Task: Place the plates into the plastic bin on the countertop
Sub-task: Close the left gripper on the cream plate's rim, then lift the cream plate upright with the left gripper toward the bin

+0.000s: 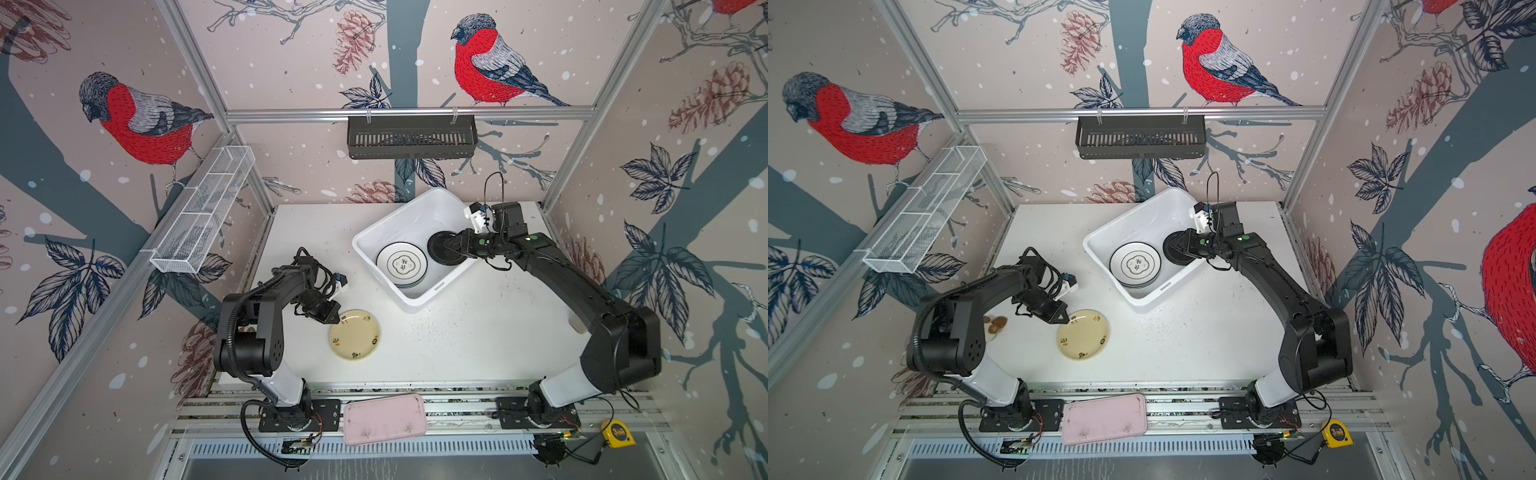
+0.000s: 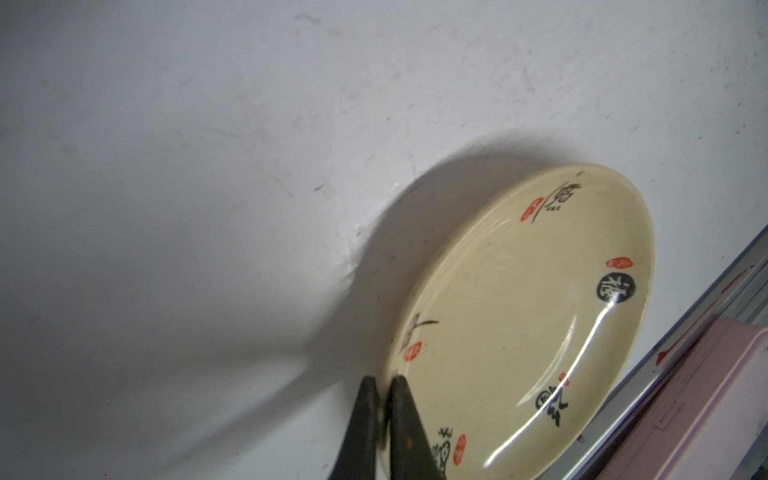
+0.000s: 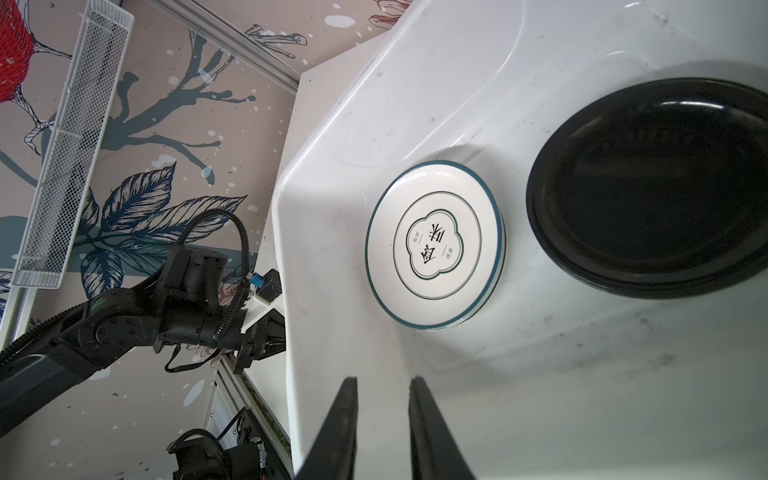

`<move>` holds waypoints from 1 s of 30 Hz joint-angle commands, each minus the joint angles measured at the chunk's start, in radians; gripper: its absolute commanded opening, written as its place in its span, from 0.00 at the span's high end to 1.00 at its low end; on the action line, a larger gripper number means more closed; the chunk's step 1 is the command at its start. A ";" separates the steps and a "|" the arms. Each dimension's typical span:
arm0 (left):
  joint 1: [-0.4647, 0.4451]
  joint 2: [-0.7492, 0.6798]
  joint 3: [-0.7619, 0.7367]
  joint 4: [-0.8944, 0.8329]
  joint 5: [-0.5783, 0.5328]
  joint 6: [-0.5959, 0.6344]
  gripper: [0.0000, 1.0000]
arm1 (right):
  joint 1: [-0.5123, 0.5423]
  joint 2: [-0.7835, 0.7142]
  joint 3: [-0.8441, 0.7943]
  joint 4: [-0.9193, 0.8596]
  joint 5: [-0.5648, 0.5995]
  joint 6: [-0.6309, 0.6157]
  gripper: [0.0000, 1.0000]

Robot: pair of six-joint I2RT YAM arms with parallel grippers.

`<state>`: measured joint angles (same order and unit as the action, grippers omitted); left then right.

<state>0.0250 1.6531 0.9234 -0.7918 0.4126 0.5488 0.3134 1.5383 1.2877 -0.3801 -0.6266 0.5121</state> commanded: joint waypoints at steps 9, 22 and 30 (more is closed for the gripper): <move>0.064 0.042 0.024 0.035 -0.006 -0.040 0.98 | -0.004 0.032 0.030 0.026 -0.029 -0.025 0.75; 0.065 0.065 0.030 0.030 0.012 -0.036 0.75 | -0.014 0.046 0.030 0.035 -0.041 -0.029 0.75; 0.064 0.074 0.040 0.008 0.048 -0.037 0.78 | -0.023 0.059 0.036 0.041 -0.054 -0.030 0.75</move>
<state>0.0887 1.7187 0.9569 -0.7723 0.4450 0.5053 0.2913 1.5917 1.3151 -0.3599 -0.6609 0.4946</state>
